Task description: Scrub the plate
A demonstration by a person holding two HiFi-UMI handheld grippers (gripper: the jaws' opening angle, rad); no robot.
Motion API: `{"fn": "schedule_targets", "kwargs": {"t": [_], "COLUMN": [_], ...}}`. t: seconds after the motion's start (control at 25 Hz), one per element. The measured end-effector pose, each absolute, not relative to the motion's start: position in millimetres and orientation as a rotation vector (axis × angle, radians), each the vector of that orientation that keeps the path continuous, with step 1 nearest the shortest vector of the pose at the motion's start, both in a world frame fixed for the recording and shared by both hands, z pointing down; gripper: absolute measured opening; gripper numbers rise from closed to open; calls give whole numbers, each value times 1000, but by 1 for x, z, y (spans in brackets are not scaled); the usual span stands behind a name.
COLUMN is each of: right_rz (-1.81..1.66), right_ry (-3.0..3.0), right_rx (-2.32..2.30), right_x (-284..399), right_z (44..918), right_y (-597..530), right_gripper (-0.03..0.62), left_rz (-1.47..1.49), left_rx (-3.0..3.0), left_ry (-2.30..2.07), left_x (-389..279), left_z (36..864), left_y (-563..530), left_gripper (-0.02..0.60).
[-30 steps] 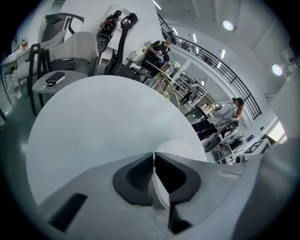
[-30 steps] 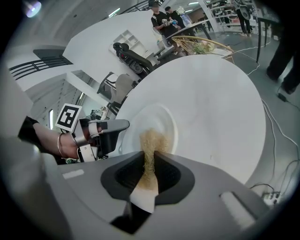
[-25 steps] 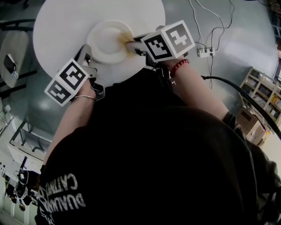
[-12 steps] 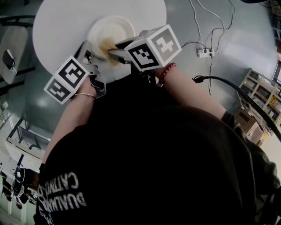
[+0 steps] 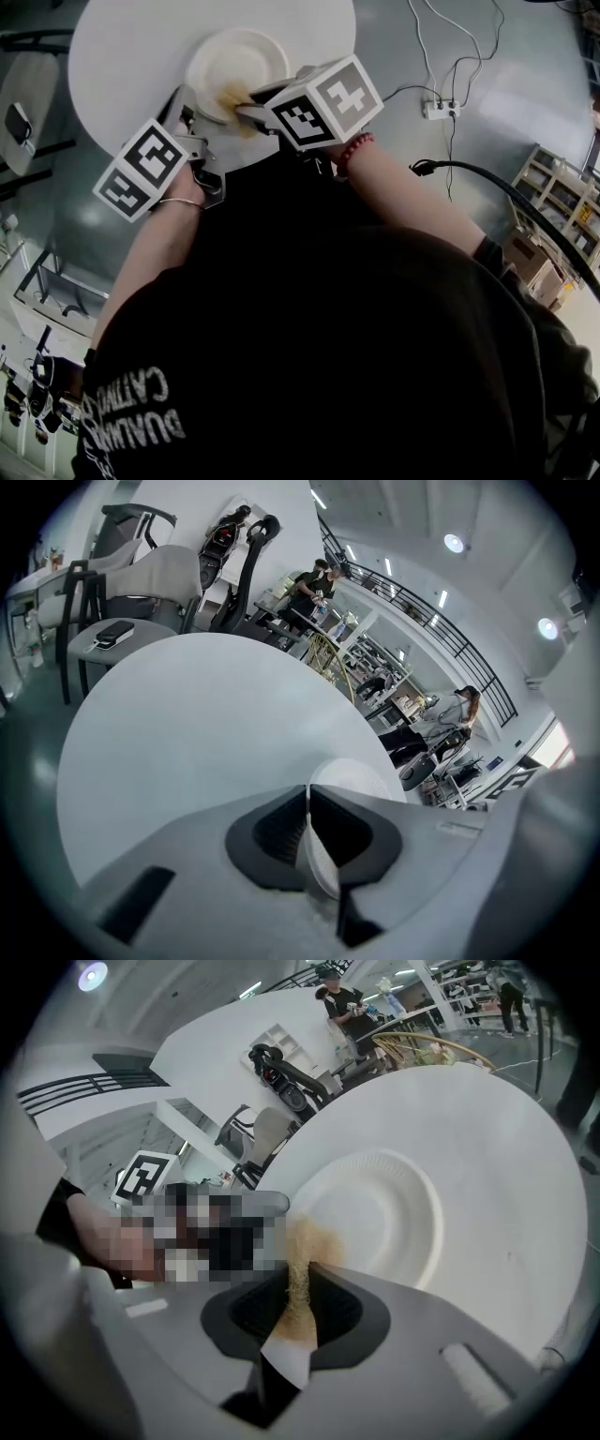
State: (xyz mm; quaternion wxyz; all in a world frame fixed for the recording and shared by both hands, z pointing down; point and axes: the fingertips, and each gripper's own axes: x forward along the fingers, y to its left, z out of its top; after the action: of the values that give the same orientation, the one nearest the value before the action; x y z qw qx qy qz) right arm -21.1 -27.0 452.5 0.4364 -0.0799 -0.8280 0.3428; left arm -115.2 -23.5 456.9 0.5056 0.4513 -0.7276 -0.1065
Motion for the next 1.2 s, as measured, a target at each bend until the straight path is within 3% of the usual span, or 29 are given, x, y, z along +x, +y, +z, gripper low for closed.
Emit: {"fn": "schedule_targets", "kwargs": {"t": [0.76, 1.0, 1.2], "right_rz": [630, 712, 773], "right_ry": [-2129, -2141, -2177], "right_rx": [73, 147, 229], "right_x": [19, 14, 13], "right_z": [444, 438, 431], "right_y": [-114, -120, -119], "right_gripper": [69, 69, 69], "left_rz": [-221, -203, -218], "left_rx": [1090, 1173, 1257], "left_ry": [-1755, -1722, -1717], "left_x": [-111, -108, -118], "left_z": [462, 450, 436], "left_y": [-19, -17, -11], "left_gripper": [21, 72, 11]}}
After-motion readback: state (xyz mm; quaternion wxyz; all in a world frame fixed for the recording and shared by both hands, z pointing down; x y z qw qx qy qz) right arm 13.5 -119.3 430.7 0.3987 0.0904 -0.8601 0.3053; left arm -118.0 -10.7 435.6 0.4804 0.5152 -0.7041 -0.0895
